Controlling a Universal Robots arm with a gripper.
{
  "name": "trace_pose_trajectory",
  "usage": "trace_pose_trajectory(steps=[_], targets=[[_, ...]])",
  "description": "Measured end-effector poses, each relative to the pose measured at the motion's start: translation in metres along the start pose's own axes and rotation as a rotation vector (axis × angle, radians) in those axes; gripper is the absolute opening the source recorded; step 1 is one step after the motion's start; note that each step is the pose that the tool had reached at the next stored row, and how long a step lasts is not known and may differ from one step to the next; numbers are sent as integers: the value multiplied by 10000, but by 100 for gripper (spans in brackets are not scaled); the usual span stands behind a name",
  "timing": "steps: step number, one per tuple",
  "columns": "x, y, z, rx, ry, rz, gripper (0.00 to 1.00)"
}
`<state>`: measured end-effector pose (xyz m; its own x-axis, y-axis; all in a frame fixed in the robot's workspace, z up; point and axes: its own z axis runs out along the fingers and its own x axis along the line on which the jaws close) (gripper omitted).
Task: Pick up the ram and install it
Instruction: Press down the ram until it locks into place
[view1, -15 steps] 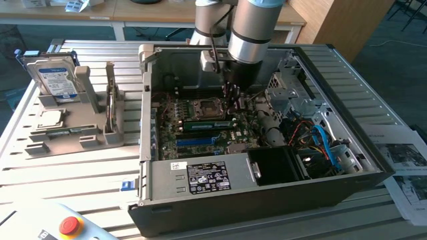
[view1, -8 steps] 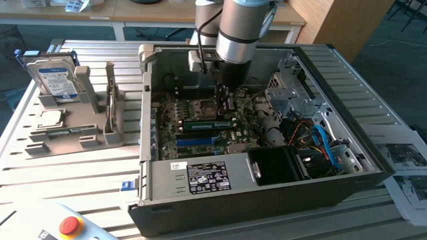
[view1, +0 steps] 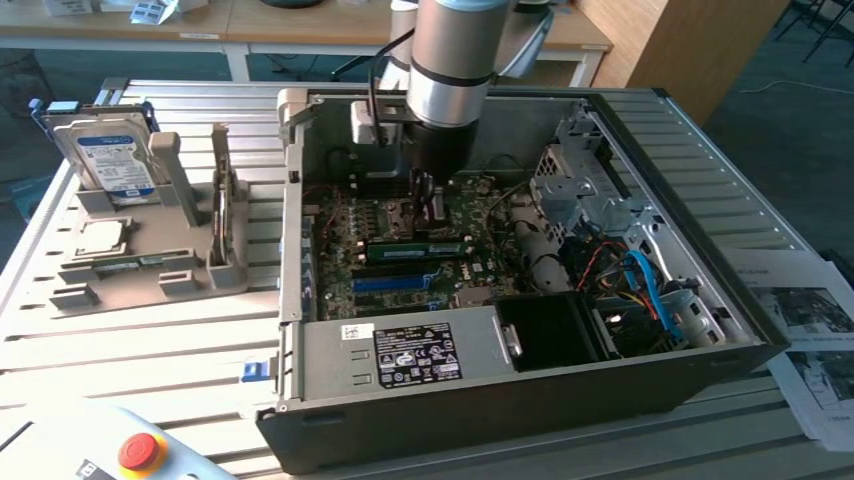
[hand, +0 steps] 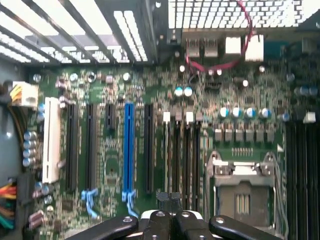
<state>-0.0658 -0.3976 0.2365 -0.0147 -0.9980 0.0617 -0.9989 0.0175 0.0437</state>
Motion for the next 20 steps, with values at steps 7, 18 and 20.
trace_pose_trajectory(steps=[7, 18, 20], targets=[[1, 74, 3, 2, 1, -1, 10], [-1, 77, 41, 2, 2, 1, 10], [-2, 76, 52, 4, -2, 0, 10]])
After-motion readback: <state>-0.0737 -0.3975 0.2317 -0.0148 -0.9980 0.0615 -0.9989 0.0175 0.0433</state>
